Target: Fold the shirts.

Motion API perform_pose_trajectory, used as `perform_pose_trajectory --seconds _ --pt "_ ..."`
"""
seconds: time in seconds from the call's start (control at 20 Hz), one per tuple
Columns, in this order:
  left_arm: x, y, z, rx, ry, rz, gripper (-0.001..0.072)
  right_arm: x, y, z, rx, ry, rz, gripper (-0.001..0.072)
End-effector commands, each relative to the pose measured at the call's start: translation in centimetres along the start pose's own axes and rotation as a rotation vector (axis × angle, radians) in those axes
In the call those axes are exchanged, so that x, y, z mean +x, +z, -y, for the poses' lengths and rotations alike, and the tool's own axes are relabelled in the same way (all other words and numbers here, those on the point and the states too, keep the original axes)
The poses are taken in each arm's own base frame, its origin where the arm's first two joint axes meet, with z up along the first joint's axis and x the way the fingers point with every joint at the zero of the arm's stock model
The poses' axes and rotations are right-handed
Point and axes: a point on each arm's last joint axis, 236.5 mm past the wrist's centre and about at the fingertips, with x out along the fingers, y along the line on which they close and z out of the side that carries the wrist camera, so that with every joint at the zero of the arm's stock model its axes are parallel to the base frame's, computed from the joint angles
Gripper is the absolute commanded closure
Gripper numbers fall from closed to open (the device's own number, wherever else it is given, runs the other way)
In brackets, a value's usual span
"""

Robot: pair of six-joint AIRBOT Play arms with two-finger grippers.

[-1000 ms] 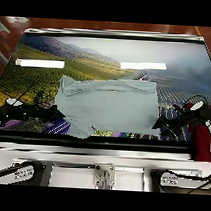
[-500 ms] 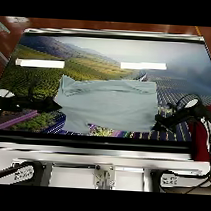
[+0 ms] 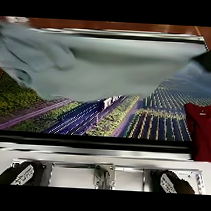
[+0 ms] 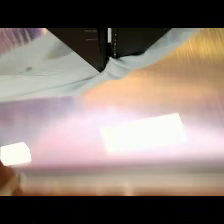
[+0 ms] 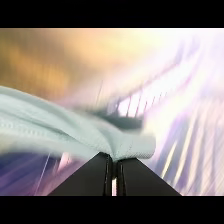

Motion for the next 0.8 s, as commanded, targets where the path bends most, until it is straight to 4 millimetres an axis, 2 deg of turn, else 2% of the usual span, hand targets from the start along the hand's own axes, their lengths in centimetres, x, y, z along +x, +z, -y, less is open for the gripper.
perform_pose_trajectory --seconds 0.0,0.1,0.2,0.35,0.5,0.6,0.75 --pt "-14.1 12.7 8.6 0.201 0.112 0.452 0.0673 -18.2 12.1 -4.6 -0.191 -0.276 0.558 0.0653" --pt "-17.7 12.8 9.8 0.213 0.182 0.493 0.0673 -23.2 11.3 -5.6 -0.184 -0.368 0.61 0.0653" --pt "-19.4 10.6 9.4 0.21 0.267 0.43 0.0673 -24.8 8.5 -5.9 -0.173 -0.415 0.538 0.0653" --pt "-20.1 6.9 9.5 0.197 0.301 0.295 0.0673 -24.4 3.2 -5.0 -0.148 -0.464 0.333 0.0652" --pt "-19.3 3.2 8.6 0.18 0.317 0.134 0.0672 -23.7 0.0 -3.5 -0.112 -0.504 0.183 0.0652" --pt "-18.0 0.6 6.6 0.142 0.342 0.021 0.0672 -22.2 -1.5 -2.7 -0.085 -0.491 0.094 0.0652" --pt "-15.3 -3.7 2.0 0.074 0.405 -0.151 0.0672 -17.6 -6.3 -0.3 -0.001 -0.449 -0.174 0.0652"
